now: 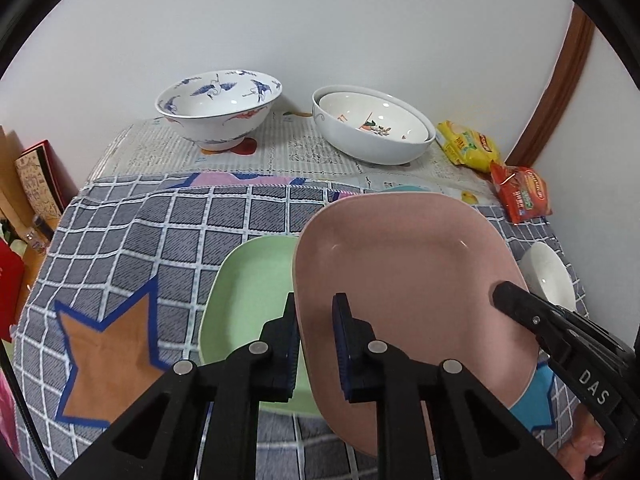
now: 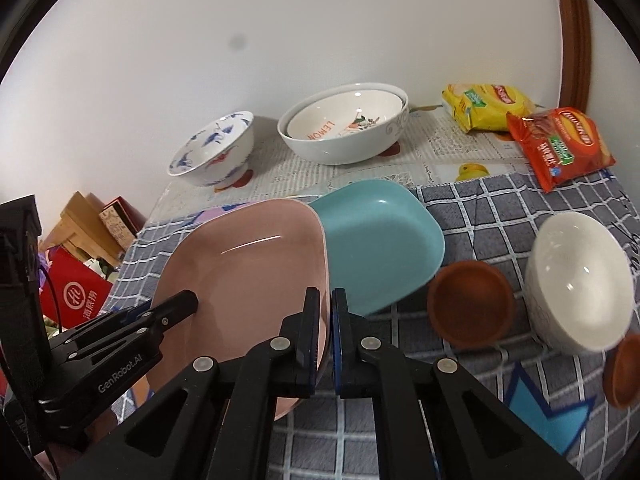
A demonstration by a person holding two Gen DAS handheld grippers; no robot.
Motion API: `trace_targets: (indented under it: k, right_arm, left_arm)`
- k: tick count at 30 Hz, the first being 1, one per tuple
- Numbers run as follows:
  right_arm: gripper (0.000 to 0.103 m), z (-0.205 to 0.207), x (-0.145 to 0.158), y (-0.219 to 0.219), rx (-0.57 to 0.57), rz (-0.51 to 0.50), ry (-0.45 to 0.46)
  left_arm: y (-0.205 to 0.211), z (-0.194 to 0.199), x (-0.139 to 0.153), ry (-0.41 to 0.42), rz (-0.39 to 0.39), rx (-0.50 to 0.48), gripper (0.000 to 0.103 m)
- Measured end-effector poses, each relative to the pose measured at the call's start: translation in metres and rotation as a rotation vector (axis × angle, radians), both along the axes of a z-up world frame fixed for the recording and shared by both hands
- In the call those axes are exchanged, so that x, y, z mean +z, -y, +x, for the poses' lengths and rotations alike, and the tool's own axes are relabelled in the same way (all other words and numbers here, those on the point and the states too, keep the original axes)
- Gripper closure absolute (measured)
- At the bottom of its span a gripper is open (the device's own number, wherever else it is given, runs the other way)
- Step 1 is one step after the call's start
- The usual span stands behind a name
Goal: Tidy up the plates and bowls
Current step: 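Lift the pink plate off the green plate with both grippers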
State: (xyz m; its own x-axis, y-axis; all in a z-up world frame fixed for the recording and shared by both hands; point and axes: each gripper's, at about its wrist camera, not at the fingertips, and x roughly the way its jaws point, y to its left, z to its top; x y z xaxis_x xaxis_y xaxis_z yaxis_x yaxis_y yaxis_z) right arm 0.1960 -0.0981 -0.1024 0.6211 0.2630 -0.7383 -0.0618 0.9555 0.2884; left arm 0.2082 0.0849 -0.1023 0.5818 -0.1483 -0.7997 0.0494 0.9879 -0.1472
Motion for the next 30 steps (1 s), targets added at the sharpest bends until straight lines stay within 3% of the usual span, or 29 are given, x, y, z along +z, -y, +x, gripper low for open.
trace_targets:
  k: [12, 30]
  right_arm:
    - [0.097, -0.039, 0.014, -0.021, 0.017, -0.002, 0.025]
    - [0.097, -0.048, 0.002, -0.054, 0.055, 0.017, -0.008]
  left_arm:
    - [-0.023, -0.038, 0.009, 0.015, -0.017, 0.023, 0.088]
    - [-0.056, -0.048, 0.001, 0.004, -0.016, 0.056, 0.088]
